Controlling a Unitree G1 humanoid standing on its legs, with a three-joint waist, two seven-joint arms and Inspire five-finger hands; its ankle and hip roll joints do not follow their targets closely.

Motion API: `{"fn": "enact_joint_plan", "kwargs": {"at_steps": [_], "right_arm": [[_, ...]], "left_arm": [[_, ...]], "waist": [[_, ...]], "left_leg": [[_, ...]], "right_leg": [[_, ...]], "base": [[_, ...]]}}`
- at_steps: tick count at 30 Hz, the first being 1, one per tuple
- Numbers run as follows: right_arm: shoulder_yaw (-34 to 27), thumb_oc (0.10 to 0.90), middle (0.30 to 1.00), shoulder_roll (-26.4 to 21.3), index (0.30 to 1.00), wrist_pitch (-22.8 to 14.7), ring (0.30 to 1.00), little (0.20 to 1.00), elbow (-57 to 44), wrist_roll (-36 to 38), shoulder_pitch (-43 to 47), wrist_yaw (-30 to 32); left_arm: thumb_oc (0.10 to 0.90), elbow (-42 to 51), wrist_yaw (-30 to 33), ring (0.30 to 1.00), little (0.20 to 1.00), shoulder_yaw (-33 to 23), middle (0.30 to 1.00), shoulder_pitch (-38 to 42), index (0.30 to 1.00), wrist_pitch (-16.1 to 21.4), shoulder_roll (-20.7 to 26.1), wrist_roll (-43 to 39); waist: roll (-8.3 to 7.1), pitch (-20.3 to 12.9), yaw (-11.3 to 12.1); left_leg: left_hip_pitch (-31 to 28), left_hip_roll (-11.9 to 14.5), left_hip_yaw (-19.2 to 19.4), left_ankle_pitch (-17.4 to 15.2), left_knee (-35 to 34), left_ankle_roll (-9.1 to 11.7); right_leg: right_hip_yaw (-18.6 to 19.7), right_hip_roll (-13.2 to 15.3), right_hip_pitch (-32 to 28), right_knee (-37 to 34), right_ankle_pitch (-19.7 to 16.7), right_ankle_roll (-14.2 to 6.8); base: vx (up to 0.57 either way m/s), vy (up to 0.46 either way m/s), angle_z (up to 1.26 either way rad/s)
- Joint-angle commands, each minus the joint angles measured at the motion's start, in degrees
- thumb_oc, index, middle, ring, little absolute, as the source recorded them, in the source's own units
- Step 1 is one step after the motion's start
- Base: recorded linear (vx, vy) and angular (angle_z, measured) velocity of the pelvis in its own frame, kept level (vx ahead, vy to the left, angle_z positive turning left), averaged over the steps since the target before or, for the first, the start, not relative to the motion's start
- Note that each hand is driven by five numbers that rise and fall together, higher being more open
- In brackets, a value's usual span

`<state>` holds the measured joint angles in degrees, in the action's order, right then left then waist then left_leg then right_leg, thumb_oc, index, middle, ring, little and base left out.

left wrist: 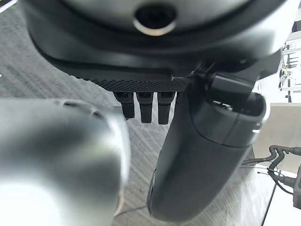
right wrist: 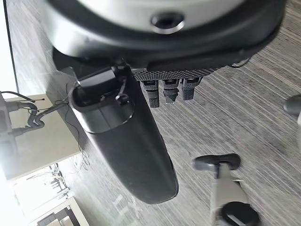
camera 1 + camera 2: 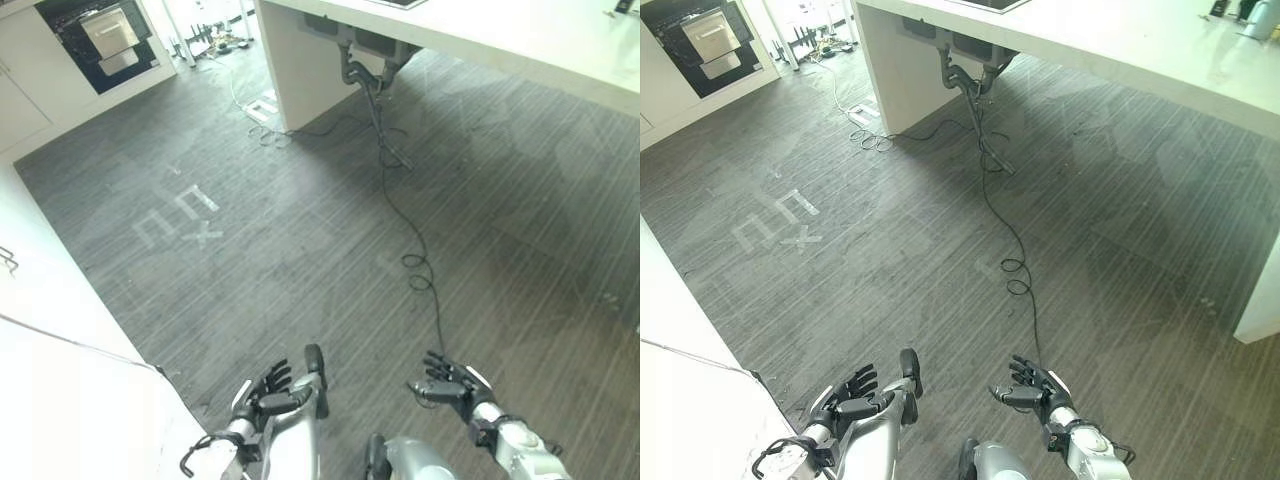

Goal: Place the dishes in the dishwasher.

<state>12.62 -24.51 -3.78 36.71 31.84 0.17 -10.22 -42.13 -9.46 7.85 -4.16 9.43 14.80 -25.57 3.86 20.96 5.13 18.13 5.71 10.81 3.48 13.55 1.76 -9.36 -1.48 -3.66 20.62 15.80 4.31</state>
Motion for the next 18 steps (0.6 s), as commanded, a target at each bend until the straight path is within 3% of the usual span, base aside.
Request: {"fn": "enact_joint_plan", "kwargs": {"at_steps": [1, 3, 4, 5, 6, 7, 8, 10, 11, 12, 13, 15, 18], "right_arm": [[-2.0, 0.800, 0.900, 2.1, 0.900, -7.1, 0.900, 0.900, -4.7, 2.0, 2.7, -0.6], [-2.4, 0.800, 0.900, 2.9, 0.900, -7.8, 0.900, 0.900, -5.7, 1.3, 2.3, 0.0], [-1.9, 0.800, 0.900, 3.7, 0.900, -8.0, 0.900, 0.900, -6.2, -0.2, 2.2, 1.2], [-1.6, 0.800, 0.900, 3.6, 0.900, -8.2, 0.900, 0.900, -6.2, -0.4, 2.1, 1.8], [-1.7, 0.800, 0.900, 3.5, 0.900, -8.2, 0.900, 0.900, -6.4, -0.3, 2.0, 2.0], [-3.1, 0.800, 0.900, 2.9, 0.900, -7.9, 0.900, 0.900, -7.2, 0.1, 1.3, 2.5], [-3.7, 0.800, 0.900, 2.5, 0.900, -7.7, 0.900, 0.900, -7.6, 0.5, 1.0, 2.6], [-4.5, 0.800, 0.900, 1.7, 0.900, -7.9, 0.900, 0.900, -7.6, 1.5, 0.4, 2.0], [-5.1, 0.800, 0.900, 1.3, 0.900, -8.1, 0.900, 0.900, -7.7, 1.7, -0.2, 1.3], [-5.8, 0.800, 0.900, 1.3, 0.900, -8.3, 0.900, 0.900, -7.6, 1.1, -0.9, 0.4], [-6.1, 0.800, 0.900, 1.3, 0.900, -8.4, 0.900, 0.900, -7.6, 0.8, -1.3, 0.0], [-6.3, 0.800, 0.900, 1.3, 0.900, -8.0, 0.900, 0.900, -8.3, 0.7, -1.8, 0.2], [-6.0, 0.800, 0.900, 1.1, 0.900, -7.1, 0.900, 0.900, -8.6, 1.4, -1.8, 1.5]], "left_arm": [[0.800, 6.7, 0.7, 0.900, 0.900, -1.5, 0.900, 1.7, 0.900, 5.5, 4.3, 2.5], [0.800, 6.4, 1.6, 0.900, 0.900, -0.5, 0.900, 3.1, 0.900, 5.5, 5.1, 1.9], [0.800, 6.5, 3.1, 0.900, 0.900, 0.2, 0.900, 4.5, 0.900, 5.3, 6.0, 2.4], [0.800, 6.7, 3.1, 0.900, 0.900, 0.6, 0.900, 5.2, 0.900, 5.7, 6.5, 1.2], [0.800, 6.8, 3.0, 0.900, 0.900, 0.6, 0.900, 5.3, 0.900, 5.8, 6.5, 1.0], [0.800, 7.8, 2.1, 0.900, 0.900, 0.6, 0.900, 5.6, 0.900, 5.0, 6.9, 0.6], [0.800, 8.1, 1.6, 0.900, 0.900, 0.5, 0.900, 5.7, 0.900, 4.5, 7.0, 0.6], [0.800, 8.8, 1.0, 0.900, 0.900, 0.3, 0.900, 6.1, 0.900, 3.6, 7.2, 0.7], [0.800, 9.0, 0.7, 0.900, 0.900, 0.4, 0.900, 5.9, 0.900, 3.4, 7.1, 1.0], [0.800, 8.9, 0.5, 0.900, 0.900, 0.5, 0.900, 5.1, 0.900, 3.8, 6.8, 1.5], [0.800, 8.9, 0.7, 0.900, 0.900, 0.7, 0.900, 4.5, 0.900, 4.2, 6.4, 1.6], [0.800, 9.5, 1.0, 0.900, 0.900, 0.8, 0.900, 3.2, 0.900, 4.7, 5.6, 2.3], [0.800, 8.1, 0.7, 0.900, 0.900, 1.4, 0.900, 2.8, 0.900, 5.0, 4.3, 3.2]], "waist": [[-2.37, -5.2, 0.3], [-1.97, -5.2, -1.0], [-1.13, -4.7, -2.2], [-0.95, -4.0, -3.9], [-0.94, -3.8, -4.3], [-1.12, -3.4, -5.9], [-1.38, -3.1, -6.6], [-1.88, -3.0, -7.8], [-3.24, -2.8, -8.9], [-4.22, -2.8, -9.6], [-4.16, -2.7, -9.6], [-4.18, -3.0, -9.7], [-3.92, -4.8, -10.7]], "left_leg": [[-1.6, -1.9, 0.8, -4.9, 3.6, -1.3], [-3.7, -4.0, 0.1, -7.0, 3.6, -4.1], [-6.5, -5.1, -0.9, -9.2, 3.6, -5.8], [-8.6, -5.8, -2.2, -10.5, 3.6, -6.2], [-9.0, -6.1, -2.6, -10.7, 3.6, -6.2], [-10.5, -7.4, -5.2, -11.6, 3.6, -5.9], [-11.4, -8.1, -6.1, -12.1, 3.6, -5.7], [-12.6, -8.9, -7.3, -13.5, 3.6, -5.6], [-14.6, -10.5, -8.0, -15.4, 3.6, -5.8], [-16.9, -11.9, -8.6, -17.8, 3.6, -6.0], [-18.5, -11.9, -8.6, -19.3, 3.6, -6.0], [-20.2, -12.3, -8.6, -20.7, 3.6, -6.1], [-25.2, -13.4, -11.1, -21.8, 3.6, -6.1]], "right_leg": [[-3.4, 5.7, -13.0, -1.8, -7.2, -9.8], [-2.7, 7.8, -7.0, 13.7, -13.7, -12.6], [-3.3, 8.6, 0.5, 23.5, -15.8, -12.3], [-3.7, 5.7, 5.0, 20.7, -14.0, -11.2], [-3.6, 5.0, 5.8, 19.6, -13.6, -10.9], [-3.1, 2.2, 8.7, 11.7, -13.0, -10.0], [-3.4, 1.9, 9.5, 7.0, -13.7, -9.9], [-4.7, 2.4, 12.4, -0.7, -16.3, -10.2], [-5.2, 4.4, 16.6, -3.4, -18.6, -11.3], [-6.1, 6.5, 20.3, -3.4, -19.9, -12.3], [-7.2, 6.9, 21.0, -3.4, -20.1, -12.5], [-8.4, 7.1, 20.8, -3.4, -19.4, -11.5], [-5.5, 5.2, 19.5, -3.4, -17.2, -9.2]], "base": [[0.32, 0.378, -0.21], [0.24, 0.400, 0.17], [0.33, 0.334, 0.23], [0.30, 0.214, 0.61], [0.34, -0.035, 0.48], [0.30, -0.081, 0.59], [0.36, -0.104, 0.36], [0.30, -0.075, 0.94], [0.46, -0.096, 1.15], [0.50, -0.103, 0.55], [0.50, -0.102, 0.38], [0.46, -0.117, 0.18], [0.47, -0.144, -0.12]]}}
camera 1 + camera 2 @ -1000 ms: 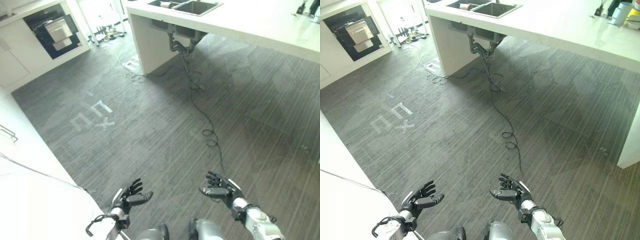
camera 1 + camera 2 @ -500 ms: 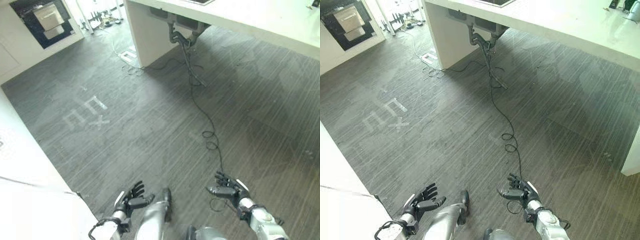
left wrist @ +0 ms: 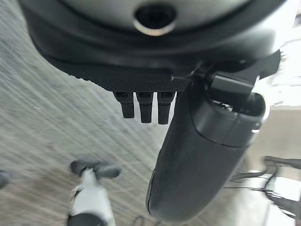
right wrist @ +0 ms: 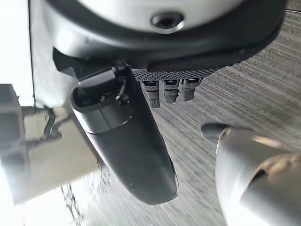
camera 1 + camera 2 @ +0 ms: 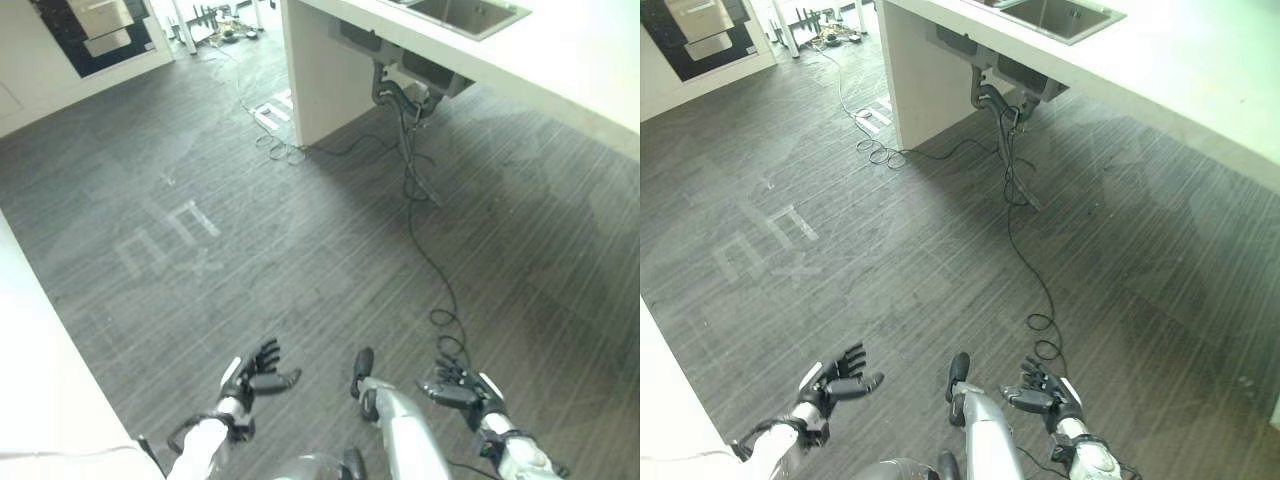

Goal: Place the dishes in the dishwasher.

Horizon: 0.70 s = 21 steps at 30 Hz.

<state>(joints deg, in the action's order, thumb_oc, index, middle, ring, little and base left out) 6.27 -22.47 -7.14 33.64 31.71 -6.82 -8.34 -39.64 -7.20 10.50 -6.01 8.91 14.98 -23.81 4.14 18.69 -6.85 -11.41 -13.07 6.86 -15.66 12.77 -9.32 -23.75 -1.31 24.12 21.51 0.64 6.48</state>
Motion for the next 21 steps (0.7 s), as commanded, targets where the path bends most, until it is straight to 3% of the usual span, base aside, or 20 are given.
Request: {"fn": "enact_joint_plan", "kwargs": {"at_steps": [1, 2, 3, 4, 5, 7, 8, 10, 11, 12, 13, 14, 16, 19, 21], "right_arm": [[0.5, 0.800, 0.900, -1.2, 0.900, -3.7, 0.900, 0.900, -5.4, 1.3, 5.3, -0.6], [0.6, 0.800, 0.900, -1.7, 0.900, -3.2, 0.900, 0.900, -5.8, 0.7, 5.4, -0.8], [0.7, 0.800, 0.900, -2.9, 0.900, -3.2, 0.900, 0.900, -5.9, 0.2, 5.3, -1.0], [0.4, 0.800, 0.900, -3.5, 0.900, -3.2, 0.900, 0.900, -5.9, 0.5, 5.1, -0.9], [-0.2, 0.800, 0.900, -3.7, 0.900, -3.1, 0.900, 0.900, -5.9, 2.3, 4.8, -0.6], [-0.5, 0.800, 0.900, -3.4, 0.900, -3.2, 0.900, 0.900, -5.5, 5.9, 5.0, 0.2], [-0.9, 0.800, 0.900, -2.8, 0.900, -3.5, 0.900, 0.900, -4.9, 5.4, 5.5, 1.1], [-0.2, 0.800, 0.900, -2.0, 0.900, -3.6, 0.900, 0.900, -3.9, 4.9, 6.3, 2.0], [0.0, 0.800, 0.900, -1.9, 0.900, -3.3, 0.900, 0.900, -3.7, 5.2, 6.5, 2.3], [0.6, 0.800, 0.900, -1.6, 0.900, -3.1, 0.900, 0.900, -3.5, 5.1, 6.7, 2.8], [1.0, 0.800, 0.900, -1.5, 0.900, -3.9, 0.900, 0.900, -2.0, 5.8, 6.6, 3.2], [0.9, 0.800, 0.900, -1.5, 0.900, -4.2, 0.900, 0.900, -1.6, 5.9, 6.6, 3.2], [1.1, 0.800, 0.900, -1.8, 0.900, -5.1, 0.900, 0.900, -0.8, 5.8, 7.0, 2.7], [0.9, 0.800, 0.900, -1.5, 0.900, -5.5, 0.900, 0.900, 0.8, 6.2, 7.2, 2.8], [0.5, 0.800, 0.900, -0.9, 0.900, -5.6, 0.900, 0.900, 1.6, 5.7, 6.8, 2.4]], "left_arm": [[0.800, 5.5, -1.4, 0.900, 0.900, -1.0, 0.900, 4.6, 0.900, 5.4, 4.0, 1.3], [0.800, 5.9, -1.2, 0.900, 0.900, -0.8, 0.900, 4.4, 0.900, 4.7, 4.0, 1.2], [0.800, 6.8, -1.5, 0.900, 0.900, -0.6, 0.900, 4.0, 0.900, 4.1, 3.7, 1.1], [0.800, 8.0, -2.0, 0.900, 0.900, -0.7, 0.900, 3.4, 0.900, 3.2, 3.9, 1.5], [0.800, 9.0, -2.5, 0.900, 0.900, -0.7, 0.900, 3.0, 0.900, 2.2, 4.2, 2.4], [0.800, 9.1, -2.4, 0.900, 0.900, -0.5, 0.900, 2.7, 0.900, 1.4, 4.5, 3.2], [0.800, 8.3, -2.3, 0.900, 0.900, -0.6, 0.900, 2.3, 0.900, 0.9, 4.4, 4.1], [0.800, 6.8, -2.2, 0.900, 0.900, -1.1, 0.900, 1.3, 0.900, 0.7, 3.9, 4.9], [0.800, 6.5, -2.1, 0.900, 0.900, -1.2, 0.900, 1.1, 0.900, 0.3, 3.8, 5.1], [0.800, 6.5, -2.1, 0.900, 0.900, -1.3, 0.900, 0.2, 0.900, -0.2, 3.5, 5.5], [0.800, 5.9, -3.4, 0.900, 0.900, -1.6, 0.900, -1.1, 0.900, -0.8, 3.0, 6.7], [0.800, 5.7, -3.6, 0.900, 0.900, -1.6, 0.900, -1.2, 0.900, -1.1, 3.0, 7.3], [0.800, 4.0, -3.2, 0.900, 0.900, -1.6, 0.900, -0.9, 0.900, -0.5, 2.8, 8.0], [0.800, 1.2, -3.1, 0.900, 0.900, -1.8, 0.900, 0.2, 0.900, 0.7, 2.7, 10.2], [0.800, 0.3, -3.5, 0.900, 0.900, -1.3, 0.900, 1.3, 0.900, 0.6, 3.5, 10.5]], "waist": [[-4.02, -2.9, 1.1], [-4.01, -3.3, 1.2], [-4.90, -2.9, 2.2], [-5.69, -2.3, 2.9], [-5.53, -1.3, 3.8], [-5.74, -0.9, 4.6], [-5.33, -0.6, 5.5], [-4.31, 0.0, 6.9], [-3.98, -0.1, 7.3], [-2.60, 0.3, 8.2], [-1.99, 1.1, 10.3], [-2.06, 1.2, 10.6], [-1.92, 0.4, 10.7], [-2.05, -0.8, 10.8], [-2.29, -1.8, 10.3]], "left_leg": [[2.3, 5.5, -7.0, -1.6, 4.4, 5.8], [-0.2, 5.9, -6.6, 3.4, 4.4, 7.6], [4.8, 5.6, -4.9, 13.7, 21.5, 12.1], [11.6, 5.5, -2.8, 16.3, 32.5, 14.0], [17.9, 7.0, -0.5, 15.6, 37.8, 14.0], [21.5, 7.5, 0.5, 15.6, 35.1, 13.2], [21.6, 8.6, 1.0, 15.0, 25.2, 11.8], [19.8, 10.4, 0.6, 16.7, 7.4, 11.2], [20.3, 10.8, 0.1, 17.6, 4.4, 11.4], [24.7, 12.8, -2.2, 18.1, 4.4, 12.3], [32.3, 16.3, -3.0, 19.6, 4.4, 13.7], [33.4, 16.8, -2.4, 19.3, 4.4, 13.8], [32.8, 17.9, 0.0, 19.0, 4.4, 13.6], [30.7, 16.6, -0.9, 17.2, 4.4, 12.3], [28.5, 15.8, -0.5, 14.6, 4.4, 10.7]], "right_leg": [[9.0, 4.6, -9.2, -4.3, -0.9, -10.5], [9.3, 4.3, -10.7, -4.3, 1.0, -9.4], [10.5, 5.3, -13.9, -4.3, 4.0, -7.2], [10.9, 6.3, -16.0, -4.3, 5.4, -6.4], [11.4, 6.2, -18.5, -4.3, 6.5, -6.1], [12.6, 6.3, -19.9, -4.3, 7.2, -6.3], [14.2, 5.7, -21.0, -4.3, 8.0, -6.7], [16.2, 4.4, -23.3, -4.3, 9.9, -7.3], [16.7, 3.9, -23.5, -4.3, 10.2, -7.5], [17.8, 2.1, -24.7, -4.3, 11.1, -7.5], [19.1, 1.4, -27.5, -4.3, 12.7, -7.4], [19.0, 1.7, -28.0, -4.3, 13.1, -7.4], [18.1, 2.9, -29.2, -4.3, 14.1, -8.2], [18.1, 3.7, -32.8, -4.3, 15.5, -9.0], [16.4, 4.2, -36.1, -4.3, 12.8, -9.9]], "base": [[0.48, -0.158, 0.27], [0.63, -0.255, 0.37], [0.63, -0.277, -0.03], [0.59, -0.247, -0.10], [0.36, -0.108, -0.28], [0.33, 0.016, -0.27], [0.45, 0.163, -0.41], [0.51, 0.258, -0.52], [0.46, 0.263, -0.82], [0.64, 0.324, -0.89], [0.64, 0.331, -0.78], [0.59, 0.317, -0.71], [0.36, 0.270, -0.56], [0.38, 0.249, -0.49], [0.39, 0.231, -0.51]]}}
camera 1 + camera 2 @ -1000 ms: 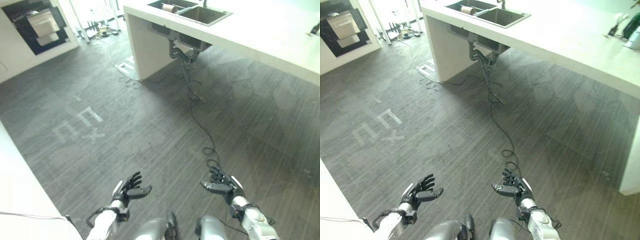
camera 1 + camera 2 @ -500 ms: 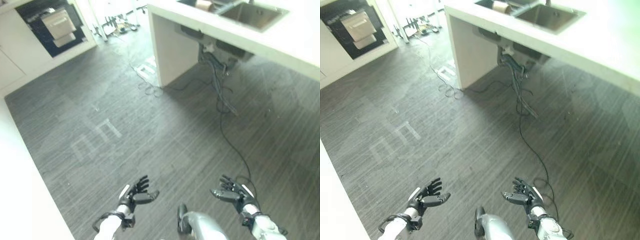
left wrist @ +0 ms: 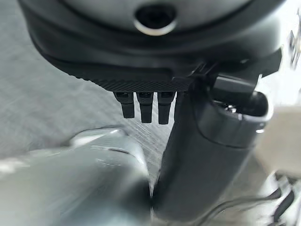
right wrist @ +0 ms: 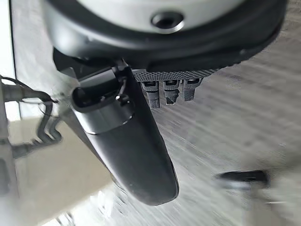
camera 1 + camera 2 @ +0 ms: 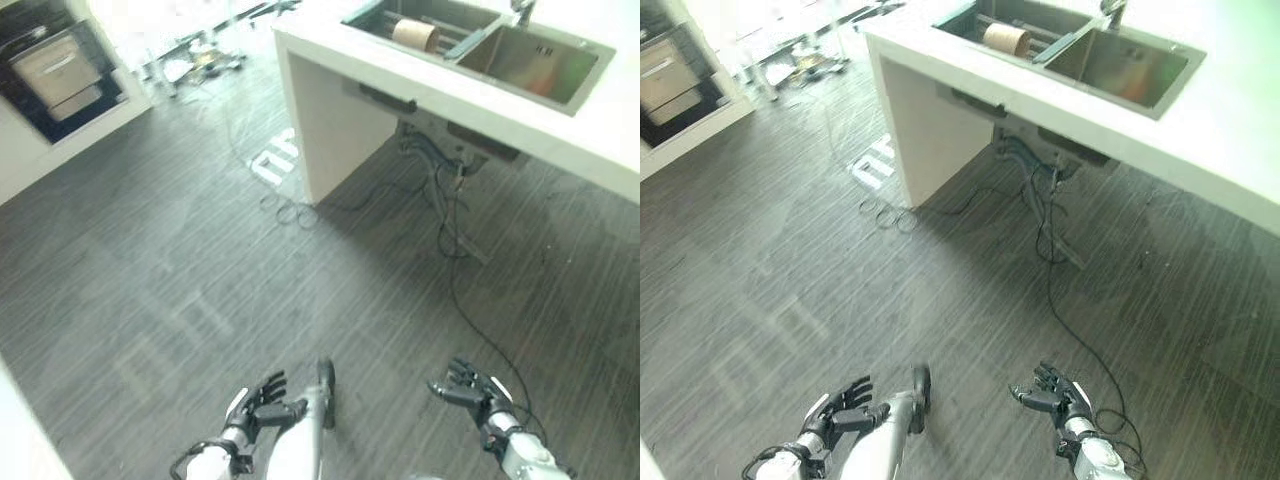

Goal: Place the dishes in the dishwasher.

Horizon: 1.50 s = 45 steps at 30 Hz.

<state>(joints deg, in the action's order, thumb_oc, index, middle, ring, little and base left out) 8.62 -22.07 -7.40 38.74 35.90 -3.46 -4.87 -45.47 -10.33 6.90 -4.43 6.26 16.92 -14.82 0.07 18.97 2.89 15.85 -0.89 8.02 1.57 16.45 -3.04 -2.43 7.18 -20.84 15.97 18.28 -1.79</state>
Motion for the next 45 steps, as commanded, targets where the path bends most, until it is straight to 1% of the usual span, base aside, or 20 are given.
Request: {"fn": "enact_joint_plan", "kwargs": {"at_steps": [1, 4, 5, 7, 10, 12, 13, 14, 16, 20, 22, 24, 27, 29, 31, 32, 33, 34, 36, 45], "right_arm": [[-2.1, 0.800, 0.900, -0.9, 0.900, -5.5, 0.900, 0.900, -3.2, 0.8, 3.4, -1.2], [-1.5, 0.800, 0.900, 0.3, 0.900, -6.6, 0.900, 0.900, -3.1, -0.4, 3.1, -1.0], [-1.3, 0.800, 0.900, 0.4, 0.900, -6.5, 0.900, 0.900, -3.1, -0.3, 3.2, -1.1], [-0.4, 0.800, 0.900, 0.3, 0.900, -6.7, 0.900, 0.900, -2.8, -0.8, 3.9, -1.2], [-1.2, 0.800, 0.900, -0.1, 0.900, -6.2, 0.900, 0.900, -3.7, -1.3, 3.2, -1.4], [-1.4, 0.800, 0.900, -0.7, 0.900, -6.2, 0.900, 0.900, -3.4, -0.6, 3.3, -2.3], [-1.4, 0.800, 0.900, -0.7, 0.900, -6.2, 0.900, 0.900, -3.4, -0.6, 3.3, -2.3], [-2.1, 0.800, 0.900, -0.8, 0.900, -6.7, 0.900, 0.900, -2.4, -1.7, 3.0, -4.1], [-2.2, 0.800, 0.900, -0.5, 0.900, -6.6, 0.900, 0.900, -2.6, -2.8, 2.8, -3.9], [-1.8, 0.800, 0.900, -1.3, 0.900, -7.1, 0.900, 0.900, -2.9, -2.9, 3.3, -1.8], [-1.7, 0.800, 0.900, -2.2, 0.900, -6.6, 0.900, 0.900, -3.2, -2.9, 3.7, -1.6], [-1.5, 0.800, 0.900, -3.1, 0.900, -6.8, 0.900, 0.900, -3.0, -2.8, 4.0, -1.7], [-2.6, 0.800, 0.900, -4.3, 0.900, -7.1, 0.900, 0.900, -2.6, -2.7, 3.4, -1.4], [-2.6, 0.800, 0.900, -4.2, 0.900, -7.0, 0.900, 0.900, -2.0, -1.9, 3.4, -1.0], [-1.9, 0.800, 0.900, -3.5, 0.900, -6.5, 0.900, 0.900, -0.8, -2.9, 4.4, -1.2], [-1.4, 0.800, 0.900, -3.2, 0.900, -6.3, 0.900, 0.900, -0.8, -3.4, 4.7, -0.2], [-1.4, 0.800, 0.900, -3.2, 0.900, -6.3, 0.900, 0.900, -0.8, -3.4, 4.7, -0.2], [0.1, 0.800, 0.900, -3.3, 0.900, -7.0, 0.900, 0.900, 0.2, -4.7, 5.0, 1.4], [-0.2, 0.800, 0.900, -3.7, 0.900, -7.1, 0.900, 0.900, 2.5, -5.1, 5.7, 2.6], [-0.5, 0.800, 0.900, -0.9, 0.900, -5.5, 0.900, 0.900, 14.0, -6.3, 6.3, 2.4]], "left_arm": [[0.800, 5.9, -0.3, 0.900, 0.900, 2.6, 0.900, 0.5, 0.900, 3.1, 2.0, 1.6], [0.800, 5.8, 0.8, 0.900, 0.900, 4.5, 0.900, 3.4, 0.900, 2.0, 3.8, 0.3], [0.800, 5.7, 1.1, 0.900, 0.900, 4.7, 0.900, 3.6, 0.900, 2.1, 4.0, 0.1], [0.800, 5.6, 1.8, 0.900, 0.900, 4.9, 0.900, 4.4, 0.900, 2.4, 4.4, -0.9], [0.800, 6.9, 1.4, 0.900, 0.900, 4.7, 0.900, 4.5, 0.900, 1.9, 4.8, -0.8], [0.800, 7.3, 1.5, 0.900, 0.900, 4.3, 0.900, 4.2, 0.900, 1.7, 5.0, -0.8], [0.800, 7.3, 1.5, 0.900, 0.900, 4.3, 0.900, 4.2, 0.900, 1.7, 5.0, -0.8], [0.800, 6.4, 2.2, 0.900, 0.900, 4.2, 0.900, 3.4, 0.900, 2.7, 4.4, -0.8], [0.800, 5.6, 2.8, 0.900, 0.900, 4.2, 0.900, 2.2, 0.900, 3.7, 3.1, -0.5], [0.800, 6.3, 1.9, 0.900, 0.900, 4.0, 0.900, 0.0, 0.900, 3.5, 2.0, 0.1], [0.800, 6.8, 2.9, 0.900, 0.900, 4.1, 0.900, -0.3, 0.900, 3.1, 1.9, 0.5], [0.800, 7.1, 3.1, 0.900, 0.900, 4.3, 0.900, -0.1, 0.900, 2.7, 1.8, -0.9], [0.800, 7.6, 1.7, 0.900, 0.900, 4.0, 0.900, 0.3, 0.900, 1.3, 2.1, 0.0], [0.800, 6.3, 1.9, 0.900, 0.900, 4.4, 0.900, 0.8, 0.900, 1.2, 1.7, 0.8], [0.800, 4.0, 2.6, 0.900, 0.900, 3.5, 0.900, 0.1, 0.900, 2.6, 0.8, 1.3], [0.800, 3.7, 2.6, 0.900, 0.900, 3.3, 0.900, -0.3, 0.900, 2.8, 0.5, 1.6], [0.800, 3.7, 2.6, 0.900, 0.900, 3.3, 0.900, -0.3, 0.900, 2.8, 0.5, 1.6], [0.800, 3.4, 2.6, 0.900, 0.900, 3.1, 0.900, -1.8, 0.900, 2.3, -0.1, 1.2], [0.800, 2.9, 1.5, 0.900, 0.900, 2.4, 0.900, -1.9, 0.900, 1.1, 0.3, 1.9], [0.800, -5.7, 1.0, 0.900, 0.900, 3.2, 0.900, 1.5, 0.900, 1.3, 0.3, -0.1]], "waist": [[2.49, -2.7, 0.0], [4.08, -2.3, -1.7], [3.89, -2.0, -1.8], [3.97, -1.1, -2.8], [3.26, 0.0, -4.6], [1.93, 0.3, -5.7], [1.93, 0.3, -5.7], [0.82, 0.2, -6.7], [0.76, -0.7, -7.2], [1.35, -2.2, -7.1], [1.15, -2.4, -6.6], [0.44, -2.2, -6.3], [-0.30, -0.8, -6.0], [-0.16, -0.5, -4.8], [0.05, -0.9, -3.1], [0.66, -1.0, -2.2], [0.66, -1.0, -2.2], [2.64, -0.4, 0.2], [2.54, -1.6, 0.7], [4.70, -3.3, -0.7]], "left_leg": [[0.1, 3.2, -2.1, -3.9, 0.7, 3.3], [-4.7, 1.6, -1.7, -7.6, 0.7, -0.5], [-5.3, 1.3, -1.4, -8.0, 0.7, -0.8], [-7.6, 1.0, -1.6, -9.3, 0.7, -1.0], [-9.9, -0.2, -3.2, -11.1, 0.7, -0.4], [-11.9, -1.3, -3.4, -13.3, 0.7, -0.1], [-11.9, -1.3, -3.4, -13.3, 0.7, -0.1], [-14.8, -2.4, -3.7, -16.9, 0.7, -0.4], [-17.0, -2.5, -4.1, -19.0, 0.7, -0.3], [-22.6, -2.1, -5.7, -18.3, 0.7, 1.0], [-25.7, -1.4, -5.1, -11.9, 0.7, 2.8], [-22.8, -0.9, -4.7, -6.2, 9.4, 5.0], [-12.5, 2.2, -1.2, -2.5, 27.8, 6.5], [-7.8, -0.7, -1.2, -4.2, 23.9, 4.8], [-8.8, -2.3, -2.8, -4.5, 9.7, 3.3], [-8.9, -1.6, -4.2, -2.8, 0.8, 3.7], [-8.9, -1.6, -4.2, -2.8, 0.8, 3.7], [-0.9, -0.3, -10.1, 0.7, 0.7, 6.3], [-0.9, -0.3, -8.6, -3.8, 0.7, 5.1], [-7.2, -1.7, -11.3, -9.8, 0.7, 1.0]], "right_leg": [[-6.3, -4.1, 8.2, 2.9, -11.0, -3.3], [-9.2, -0.8, 20.3, 27.9, -18.7, -6.1], [-9.4, -0.3, 21.7, 29.5, -18.2, -5.9], [-11.3, -2.0, 25.9, 26.4, -16.2, -4.9], [-12.8, -3.7, 28.3, 9.7, -16.0, -4.0], [-14.2, -0.6, 32.6, 1.2, -19.0, -5.0], [-14.2, -0.6, 32.6, 1.2, -19.0, -5.0], [-12.6, 2.4, 37.8, 1.2, -21.3, -6.6], [-11.8, 2.6, 38.5, 1.2, -21.5, -6.6], [-10.1, -0.5, 34.1, 1.2, -17.0, -3.1], [-10.1, -1.1, 32.0, 1.2, -14.9, -1.3], [-9.7, -1.0, 30.2, 1.2, -13.3, 0.1], [-9.5, -1.0, 25.8, 1.2, -10.7, 2.4], [-7.4, -2.0, 23.9, 1.2, -9.7, 1.8], [-4.4, -3.4, 23.2, 1.2, -8.6, 0.8], [-3.7, -4.2, 22.4, 1.2, -7.8, 0.4], [-3.7, -4.2, 22.4, 1.2, -7.8, 0.4], [-1.2, -7.2, 20.1, 1.2, -5.6, 0.3], [-1.9, -6.3, 19.7, 1.2, -4.7, -0.3], [-5.6, -6.0, 20.3, 1.2, -7.8, -0.8]], "base": [[0.32, 0.285, -0.04], [0.26, 0.318, 0.33], [0.26, 0.187, 0.12], [0.21, -0.033, -0.26], [0.28, -0.149, 0.13], [0.26, -0.144, 0.88], [0.37, -0.180, 0.02], [0.26, -0.118, -0.36], [0.52, -0.294, -0.13], [0.56, -0.345, 0.07], [0.34, -0.258, -0.04], [0.25, -0.244, -0.41], [0.27, -0.260, -0.14], [0.30, -0.040, 0.07], [0.37, 0.100, -0.67], [0.22, 0.090, -1.47], [0.37, 0.200, -1.33], [0.30, 0.162, -0.51], [0.32, 0.235, -1.03], [0.16, 0.156, -0.37]]}}
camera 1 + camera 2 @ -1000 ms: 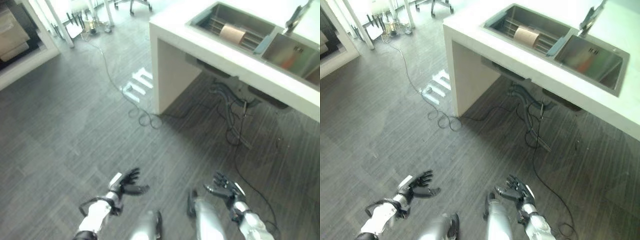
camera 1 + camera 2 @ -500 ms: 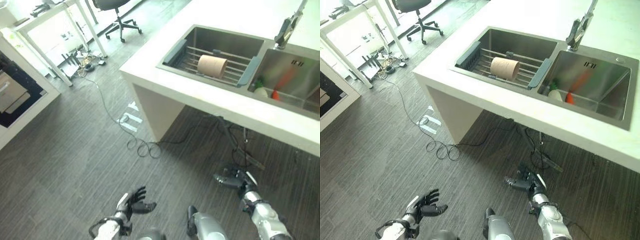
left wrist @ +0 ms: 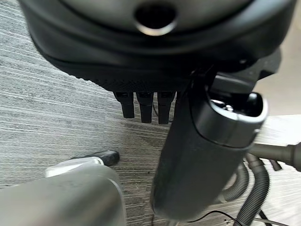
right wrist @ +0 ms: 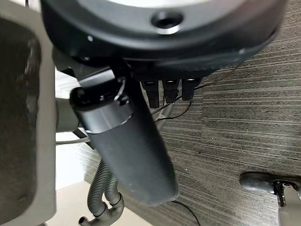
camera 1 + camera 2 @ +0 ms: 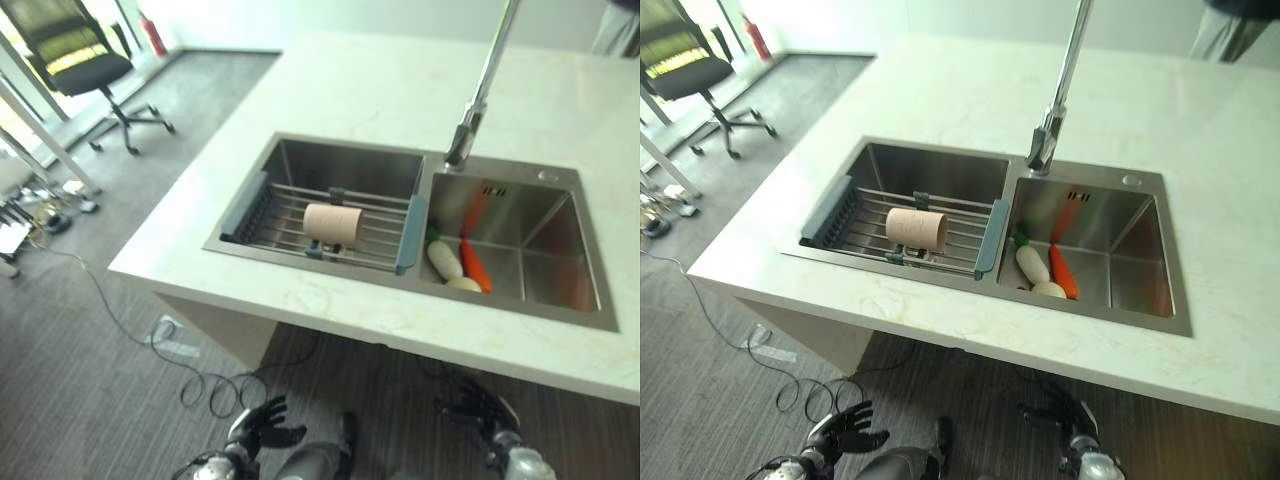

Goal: Place the dishes in the dishwasher.

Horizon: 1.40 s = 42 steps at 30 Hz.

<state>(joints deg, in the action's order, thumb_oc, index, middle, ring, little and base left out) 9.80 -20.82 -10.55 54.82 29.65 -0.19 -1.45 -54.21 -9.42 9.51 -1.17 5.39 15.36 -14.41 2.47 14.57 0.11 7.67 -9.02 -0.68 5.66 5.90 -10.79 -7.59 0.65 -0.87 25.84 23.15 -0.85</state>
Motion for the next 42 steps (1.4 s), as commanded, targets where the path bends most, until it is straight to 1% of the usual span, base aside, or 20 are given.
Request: {"fn": "enact_joint_plan", "kwargs": {"at_steps": [1, 8, 12, 15, 16, 18, 20, 22, 23, 25, 26, 27, 28, 29, 30, 31, 32, 35, 38, 42], "right_arm": [[-2.2, 0.800, 0.900, -1.1, 0.900, -3.2, 0.900, 0.900, 2.3, 0.1, 3.4, -1.8], [-3.6, 0.800, 0.900, 0.3, 0.900, -4.2, 0.900, 0.900, 7.2, 0.8, 3.7, -1.8], [-4.1, 0.800, 0.900, 0.6, 0.900, -3.7, 0.900, 0.900, 7.4, 0.6, 3.6, -1.7], [-4.1, 0.800, 0.900, 0.6, 0.900, -3.2, 0.900, 0.900, 8.2, 1.0, 3.9, -2.3], [-4.2, 0.800, 0.900, 0.6, 0.900, -2.9, 0.900, 0.900, 8.5, 1.2, 4.2, -2.5], [-4.1, 0.800, 0.900, 0.7, 0.900, -2.6, 0.900, 0.900, 9.5, 0.6, 4.8, -3.0], [-4.0, 0.800, 0.900, 0.8, 0.900, -2.5, 0.900, 0.900, 11.1, 0.5, 5.0, -3.6], [-4.3, 0.800, 0.900, 1.1, 0.900, -1.7, 0.900, 0.900, 12.0, 0.1, 4.9, -4.1], [-4.7, 0.800, 0.900, 1.3, 0.900, -1.0, 0.900, 0.900, 13.0, 1.6, 4.5, -4.5], [-5.5, 0.800, 0.900, 1.7, 0.900, -0.1, 0.900, 0.900, 13.9, 2.6, 3.8, -4.6], [-6.4, 0.800, 0.900, 1.9, 0.900, 0.8, 0.900, 0.900, 15.0, 2.1, 3.5, -4.8], [-6.7, 0.800, 0.900, 1.8, 0.900, 0.9, 0.900, 0.900, 15.2, 1.6, 3.3, -4.7], [-6.9, 0.800, 0.900, 1.5, 0.900, 1.1, 0.900, 0.900, 15.3, 0.8, 3.3, -4.4], [-6.8, 0.800, 0.900, 1.2, 0.900, 1.3, 0.900, 0.900, 15.6, -0.2, 3.4, -3.1], [-7.0, 0.800, 0.900, 1.0, 0.900, 1.2, 0.900, 0.900, 16.3, 0.4, 3.6, -2.9], [-7.8, 0.800, 0.900, 0.5, 0.900, 2.1, 0.900, 0.900, 17.5, 1.4, 4.1, -3.2], [-7.8, 0.800, 0.900, 0.4, 0.900, 2.2, 0.900, 0.900, 17.6, 1.3, 4.2, -3.2], [-8.2, 0.800, 0.900, 0.4, 0.900, 2.3, 0.900, 0.900, 16.9, 1.5, 4.1, -2.6], [-8.8, 0.800, 0.900, 0.7, 0.900, 2.2, 0.900, 0.900, 17.1, 2.8, 3.5, -3.5], [-8.6, 0.800, 0.900, 1.4, 0.900, 0.2, 0.900, 0.900, 17.5, -0.5, 3.4, -4.4]], "left_arm": [[0.800, 0.5, 0.2, 0.900, 0.900, 0.8, 0.900, -0.8, 0.900, 2.7, 1.8, -0.2], [0.800, -3.5, 0.2, 0.900, 0.900, 1.4, 0.900, 0.9, 0.900, 1.9, 1.4, -0.5], [0.800, -5.7, 0.9, 0.900, 0.900, 1.6, 0.900, 1.8, 0.900, 1.8, 1.2, -0.3], [0.800, -6.4, 1.3, 0.900, 0.900, 1.5, 0.900, 2.2, 0.900, 1.3, 1.3, -1.8], [0.800, -6.7, 1.3, 0.900, 0.900, 1.5, 0.900, 2.4, 0.900, 1.1, 1.3, -2.2], [0.800, -7.5, 1.7, 0.900, 0.900, 0.9, 0.900, 2.4, 0.900, 1.2, 1.0, -2.8], [0.800, -8.1, 2.8, 0.900, 0.900, 0.2, 0.900, 2.2, 0.900, 3.2, 0.8, -4.3], [0.800, -8.0, 3.8, 0.900, 0.900, -0.8, 0.900, 2.0, 0.900, 3.3, 0.6, -6.8], [0.800, -8.3, 4.1, 0.900, 0.900, -1.3, 0.900, 2.1, 0.900, 3.2, 0.3, -8.8], [0.800, -8.2, 4.8, 0.900, 0.900, -1.9, 0.900, 2.1, 0.900, 2.6, -0.1, -11.2], [0.800, -8.5, 6.4, 0.900, 0.900, -2.9, 0.900, 1.9, 0.900, 2.7, -1.1, -13.4], [0.800, -8.7, 6.7, 0.900, 0.900, -3.0, 0.900, 1.8, 0.900, 3.0, -1.5, -14.2], [0.800, -8.7, 6.9, 0.900, 0.900, -3.1, 0.900, 1.6, 0.900, 3.3, -1.8, -14.8], [0.800, -8.6, 7.0, 0.900, 0.900, -3.1, 0.900, 1.5, 0.900, 3.0, -2.3, -14.7], [0.800, -8.9, 7.1, 0.900, 0.900, -3.2, 0.900, 1.4, 0.900, 3.3, -2.7, -14.4], [0.800, -9.7, 6.7, 0.900, 0.900, -4.1, 0.900, 0.8, 0.900, 3.1, -3.0, -14.6], [0.800, -9.9, 6.7, 0.900, 0.900, -4.5, 0.900, 0.6, 0.900, 2.7, -3.0, -14.6], [0.800, -11.7, 8.0, 0.900, 0.900, -5.5, 0.900, 1.7, 0.900, -0.4, -3.2, -15.7], [0.800, -14.5, 9.2, 0.900, 0.900, -6.6, 0.900, 1.1, 0.900, 0.3, -4.0, -16.8], [0.800, -17.4, 11.1, 0.900, 0.900, -10.7, 0.900, -0.3, 0.900, 2.4, -2.8, -21.6]], "waist": [[2.55, 1.0, 1.9], [2.10, 0.6, 1.3], [2.06, 1.3, 0.4], [2.32, 1.7, 0.4], [2.38, 1.8, 0.5], [1.87, 2.2, 0.3], [1.07, 2.8, -0.4], [1.24, 3.0, -0.4], [0.94, 2.7, -0.9], [0.55, 1.9, -1.4], [-0.82, 1.5, -1.5], [-1.76, 1.5, -1.4], [-3.05, 1.5, -0.8], [-3.46, 2.4, 0.6], [-3.38, 2.7, 1.2], [-2.26, 2.8, 2.3], [-1.79, 2.9, 2.6], [-0.78, 2.0, 2.4], [-0.14, 1.0, 2.3], [-0.14, -0.4, 2.4]], "left_leg": [[0.2, 6.2, -2.5, -14.9, 11.3, 7.8], [0.0, 5.3, -1.4, -16.6, 11.3, 5.4], [-0.5, 4.8, -0.9, -17.5, 11.3, 4.1], [-0.5, 5.1, 0.3, -17.9, 11.3, 4.1], [-0.5, 5.3, 0.7, -18.0, 11.3, 4.2], [-1.2, 5.2, 2.0, -18.8, 11.3, 4.7], [-3.4, 5.1, 3.1, -20.6, 11.3, 4.8], [-4.3, 5.8, 3.6, -20.7, 11.3, 5.5], [-4.8, 5.7, 3.1, -20.9, 11.3, 5.5], [-5.6, 6.0, 4.1, -20.8, 11.3, 5.8], [-8.8, 4.8, 6.1, -21.3, 11.3, 5.9], [-10.1, 3.9, 6.3, -19.9, 11.3, 6.3], [-10.1, 3.1, 6.8, -16.3, 11.3, 7.3], [-5.9, 3.9, 6.5, -12.1, 14.9, 9.4], [-4.4, 4.6, 5.7, -11.9, 14.3, 9.7], [-1.2, 8.8, 3.6, -11.3, 11.3, 11.3], [0.3, 10.3, 2.7, -9.7, 11.3, 12.1], [1.7, 12.0, 2.0, -12.3, 11.3, 12.8], [1.4, 12.1, 1.3, -13.8, 11.3, 13.2], [0.5, 11.3, 2.1, -15.5, 11.3, 12.8]], "right_leg": [[-0.9, 0.6, 0.5, -8.6, -14.2, -2.2], [-0.4, 1.1, 2.3, -4.6, -16.2, -3.3], [-0.6, 1.3, 6.1, 6.0, -18.6, -4.3], [-2.9, 1.4, 8.4, 9.4, -18.8, -4.6], [-3.6, 1.5, 8.9, 9.2, -18.6, -4.6], [-5.9, 2.1, 9.9, 3.6, -19.4, -4.6], [-8.1, 3.5, 12.0, -2.4, -23.1, -5.4], [-8.1, 3.6, 11.3, -3.7, -21.6, -4.8], [-6.7, 2.6, 11.0, -5.4, -21.2, -4.7], [-6.6, 1.7, 9.8, -8.6, -19.5, -3.6], [-5.3, 2.7, 9.0, -8.6, -16.7, -3.0], [-4.0, 3.4, 8.4, -8.6, -15.9, -2.8], [-2.7, 4.4, 7.5, -8.6, -15.3, -2.4], [-1.7, 4.5, 5.8, -8.6, -14.4, -1.7], [-1.0, 4.5, 5.4, -8.6, -14.1, -1.7], [-0.8, 4.4, 4.3, -8.6, -13.2, -2.1], [-0.8, 4.3, 3.9, -8.6, -12.9, -2.2], [-3.4, 6.0, 4.7, -8.6, -12.4, -2.8], [-5.4, 7.6, 5.0, -8.6, -12.5, -3.6], [-5.9, 9.0, 5.7, -8.6, -12.6, -4.3]], "base": [[0.10, 0.157, 0.30], [0.01, 0.098, -0.09], [-0.02, 0.103, -0.19], [0.00, 0.052, -0.13], [-0.01, 0.003, -0.26], [0.03, -0.044, -0.46], [0.10, -0.086, -0.47], [0.14, -0.124, -0.28], [0.16, -0.186, -0.16], [0.17, -0.192, 0.06], [0.20, -0.159, 0.18], [0.19, -0.133, 0.11], [0.12, -0.056, 0.13], [0.09, 0.007, 0.17], [0.14, 0.237, 0.22], [0.14, 0.294, 0.13], [0.11, 0.344, 0.06], [0.05, 0.240, 0.09], [0.10, 0.198, 0.00], [0.11, 0.113, -0.11]]}}
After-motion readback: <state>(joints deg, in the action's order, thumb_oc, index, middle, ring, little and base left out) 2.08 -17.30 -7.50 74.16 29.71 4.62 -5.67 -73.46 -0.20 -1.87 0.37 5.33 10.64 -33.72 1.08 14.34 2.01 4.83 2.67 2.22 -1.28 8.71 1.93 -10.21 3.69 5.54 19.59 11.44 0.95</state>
